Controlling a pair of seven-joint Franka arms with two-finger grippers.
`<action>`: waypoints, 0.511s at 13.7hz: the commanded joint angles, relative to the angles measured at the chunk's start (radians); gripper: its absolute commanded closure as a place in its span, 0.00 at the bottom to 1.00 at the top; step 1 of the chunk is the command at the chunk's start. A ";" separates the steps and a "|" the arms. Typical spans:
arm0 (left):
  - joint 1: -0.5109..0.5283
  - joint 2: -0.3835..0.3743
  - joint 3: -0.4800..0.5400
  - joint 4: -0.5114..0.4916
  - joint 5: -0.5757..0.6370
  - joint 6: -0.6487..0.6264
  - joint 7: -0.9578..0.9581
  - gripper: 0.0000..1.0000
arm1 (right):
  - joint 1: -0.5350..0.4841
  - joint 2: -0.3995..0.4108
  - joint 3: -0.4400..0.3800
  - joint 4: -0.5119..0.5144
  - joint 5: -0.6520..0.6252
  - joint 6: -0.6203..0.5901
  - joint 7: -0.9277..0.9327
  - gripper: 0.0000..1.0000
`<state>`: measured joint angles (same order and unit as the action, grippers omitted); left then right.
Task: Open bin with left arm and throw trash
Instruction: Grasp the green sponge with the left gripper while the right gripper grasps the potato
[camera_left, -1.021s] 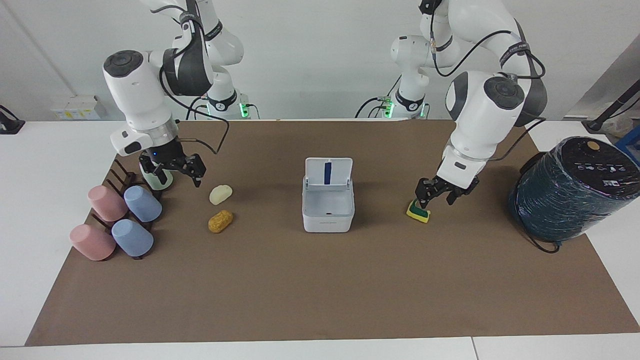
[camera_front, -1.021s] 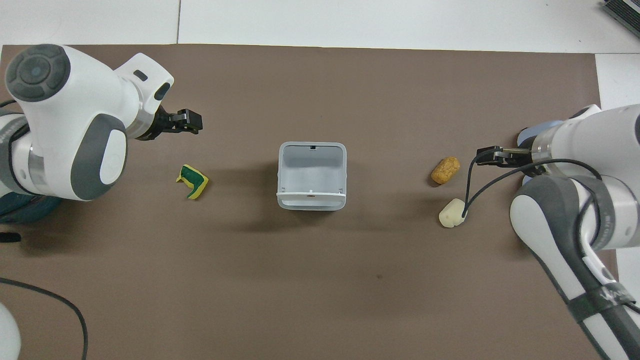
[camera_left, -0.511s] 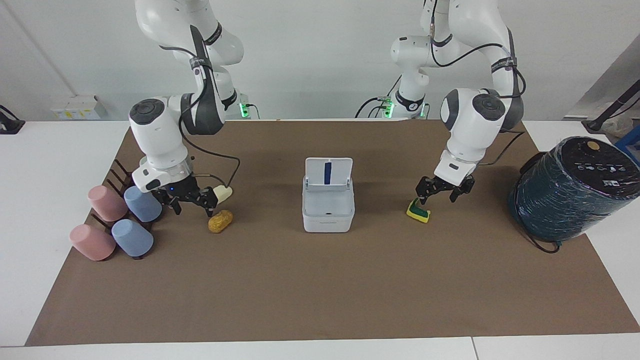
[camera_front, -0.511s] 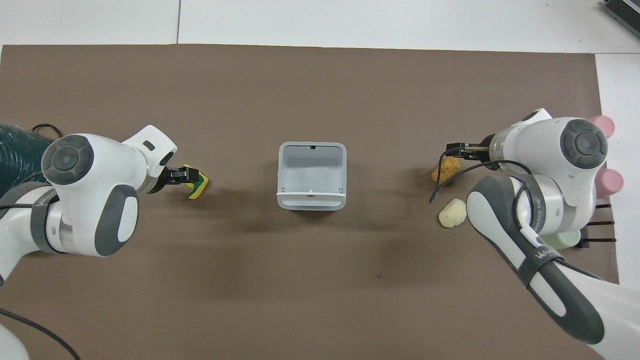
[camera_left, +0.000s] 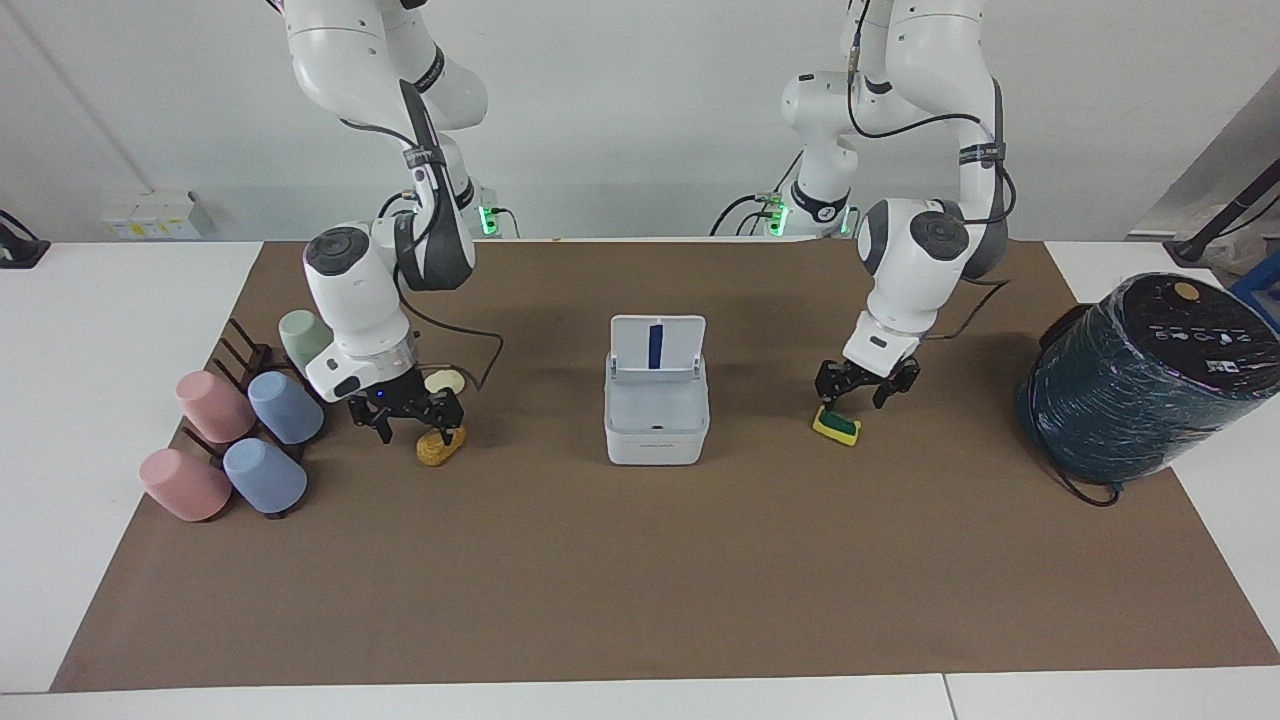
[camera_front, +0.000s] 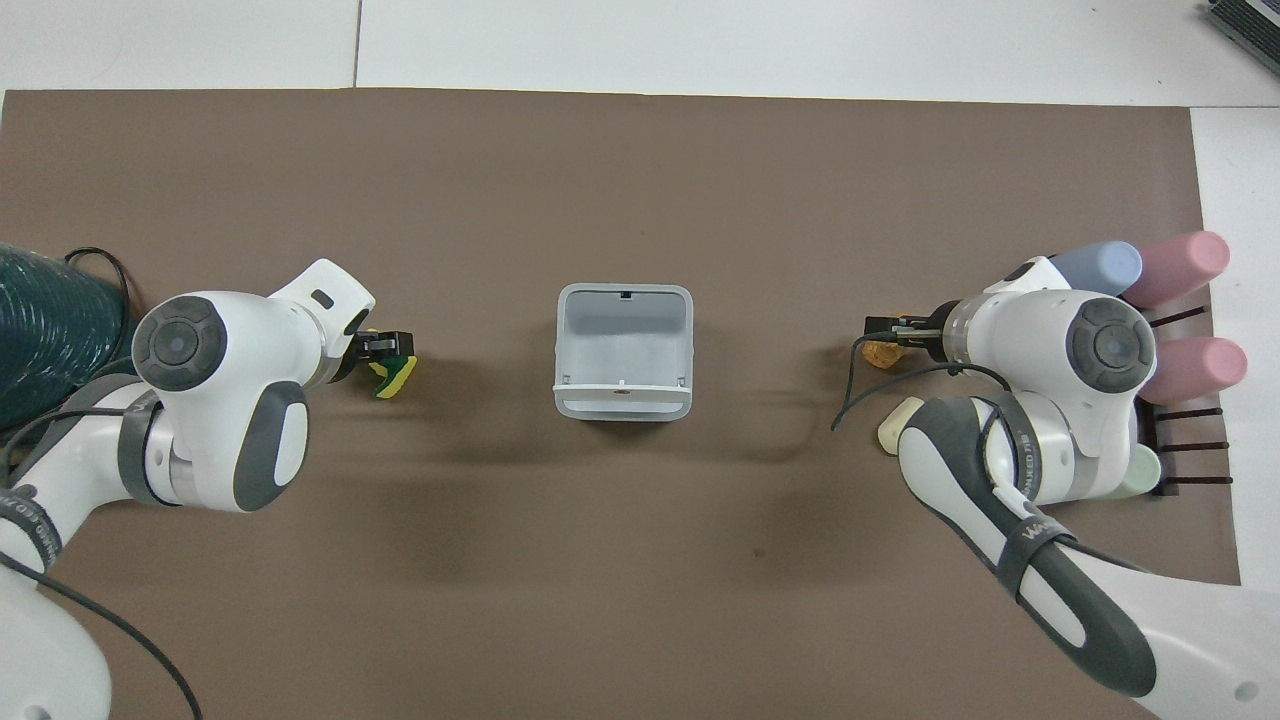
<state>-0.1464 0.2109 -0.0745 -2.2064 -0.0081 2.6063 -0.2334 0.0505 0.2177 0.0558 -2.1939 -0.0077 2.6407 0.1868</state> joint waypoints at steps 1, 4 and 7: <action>-0.028 0.048 0.004 0.002 0.016 0.092 -0.059 0.20 | 0.005 -0.011 0.004 -0.018 0.012 0.024 0.005 0.00; -0.033 0.047 0.004 0.001 0.016 0.074 -0.060 0.36 | 0.002 0.029 0.004 -0.047 0.012 0.166 0.000 0.00; -0.051 0.044 0.004 0.046 0.016 -0.052 -0.070 0.60 | 0.003 0.043 0.002 -0.058 0.012 0.254 -0.007 0.03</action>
<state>-0.1781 0.2522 -0.0781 -2.1929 -0.0081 2.6498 -0.2727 0.0590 0.2566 0.0547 -2.2400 -0.0076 2.8597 0.1868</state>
